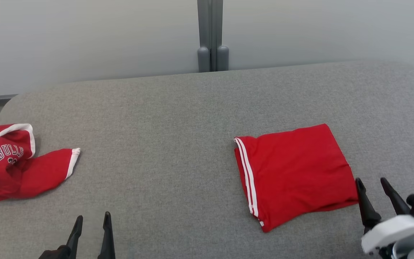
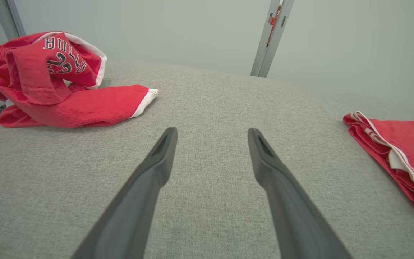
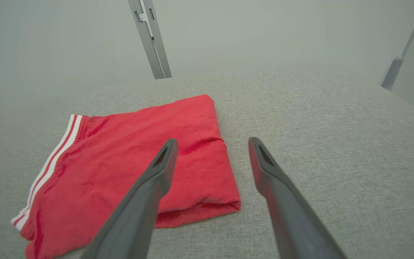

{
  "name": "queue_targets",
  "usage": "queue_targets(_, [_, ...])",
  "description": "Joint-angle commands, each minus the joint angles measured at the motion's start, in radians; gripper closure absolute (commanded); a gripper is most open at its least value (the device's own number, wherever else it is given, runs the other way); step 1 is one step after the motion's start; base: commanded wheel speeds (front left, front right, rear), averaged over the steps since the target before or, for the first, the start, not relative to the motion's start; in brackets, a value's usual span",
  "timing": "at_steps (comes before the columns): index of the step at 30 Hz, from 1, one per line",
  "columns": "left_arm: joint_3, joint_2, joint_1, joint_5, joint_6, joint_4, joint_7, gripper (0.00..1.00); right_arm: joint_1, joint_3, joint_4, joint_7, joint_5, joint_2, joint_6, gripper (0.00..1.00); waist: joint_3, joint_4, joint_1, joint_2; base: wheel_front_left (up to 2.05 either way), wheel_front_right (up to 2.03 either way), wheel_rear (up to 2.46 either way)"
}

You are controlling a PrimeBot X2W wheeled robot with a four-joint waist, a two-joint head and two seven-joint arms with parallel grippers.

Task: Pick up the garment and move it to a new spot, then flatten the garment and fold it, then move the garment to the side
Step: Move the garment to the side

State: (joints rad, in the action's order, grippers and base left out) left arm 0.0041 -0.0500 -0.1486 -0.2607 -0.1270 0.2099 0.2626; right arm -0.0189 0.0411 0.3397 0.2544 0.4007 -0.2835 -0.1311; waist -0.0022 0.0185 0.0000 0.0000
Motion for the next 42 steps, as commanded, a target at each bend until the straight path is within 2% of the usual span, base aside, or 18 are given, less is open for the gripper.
queue_targets(1, [-0.003,-0.001,-0.001,-0.01,-0.003,0.0,0.003,0.0,0.061,0.018,-0.014,-0.029,0.051,-0.033,0.001,0.0,0.015,-0.003,0.0,0.0,0.0,0.0,0.0])
queue_targets(5, [-0.023,-0.001,0.045,-0.004,-0.004,0.008,0.003,0.0,0.187,0.044,-0.009,-0.237,0.19,-0.111,0.001,0.0,0.072,0.0,0.0,0.0,0.0,0.0,0.0])
queue_targets(9, [-0.049,-0.001,0.086,-0.009,-0.005,0.021,0.003,0.0,0.316,0.076,0.025,-0.47,0.259,-0.187,0.001,0.0,0.132,0.02,0.0,0.0,0.0,0.0,0.0])
queue_targets(11, [-0.062,-0.001,0.112,-0.011,-0.005,0.031,0.003,0.0,0.367,0.106,0.051,-0.561,0.287,-0.195,0.001,0.0,0.163,0.033,0.0,0.0,0.0,0.0,0.0])
queue_targets(17, [-0.097,-0.002,0.174,-0.012,-0.005,0.048,0.003,0.0,0.479,0.16,0.198,-0.729,0.299,-0.196,0.001,0.0,0.236,0.083,0.0,0.0,0.0,0.0,0.0])
queue_targets(21, [-0.101,-0.002,0.191,-0.004,-0.005,0.053,0.003,0.0,0.496,0.171,0.254,-0.749,0.324,-0.171,0.001,0.0,0.246,0.098,0.0,0.0,0.0,0.0,0.0])
queue_targets(22, [-0.099,-0.001,0.193,-0.002,-0.005,0.052,0.003,0.0,0.499,0.177,0.254,-0.746,0.336,-0.166,0.001,0.43,0.247,0.098,0.0,0.0,0.0,0.0,0.0])
queue_targets(23, [-0.095,-0.001,0.194,0.0,-0.005,0.05,0.003,0.0,0.502,0.181,0.251,-0.732,0.347,-0.159,0.0,1.0,0.249,0.095,0.0,0.0,0.0,0.0,0.0])
queue_targets(28, [-0.119,-0.009,0.221,0.025,-0.005,0.044,0.003,0.0,0.545,0.214,0.205,-0.68,0.38,-0.195,0.001,1.0,0.274,0.051,0.0,0.0,0.0,0.0,0.0])
queue_targets(32, [-0.125,-0.028,0.259,0.036,-0.005,0.023,0.003,0.0,0.617,0.218,0.201,-0.614,0.363,-0.223,0.001,1.0,0.322,-0.012,0.0,0.0,0.0,0.0,0.0])
queue_targets(39, [-0.172,-0.107,0.37,0.057,-0.005,-0.037,0.002,0.0,0.778,0.154,0.269,-0.509,0.299,-0.281,0.001,1.0,0.516,-0.127,0.0,0.0,0.0,0.0,0.0])
queue_targets(42, [-0.19,-0.146,0.404,0.064,-0.005,-0.047,0.002,0.0,0.834,0.114,0.328,-0.45,0.257,-0.301,0.001,1.0,0.579,-0.157,0.0,0.0,0.0,0.0,0.0])
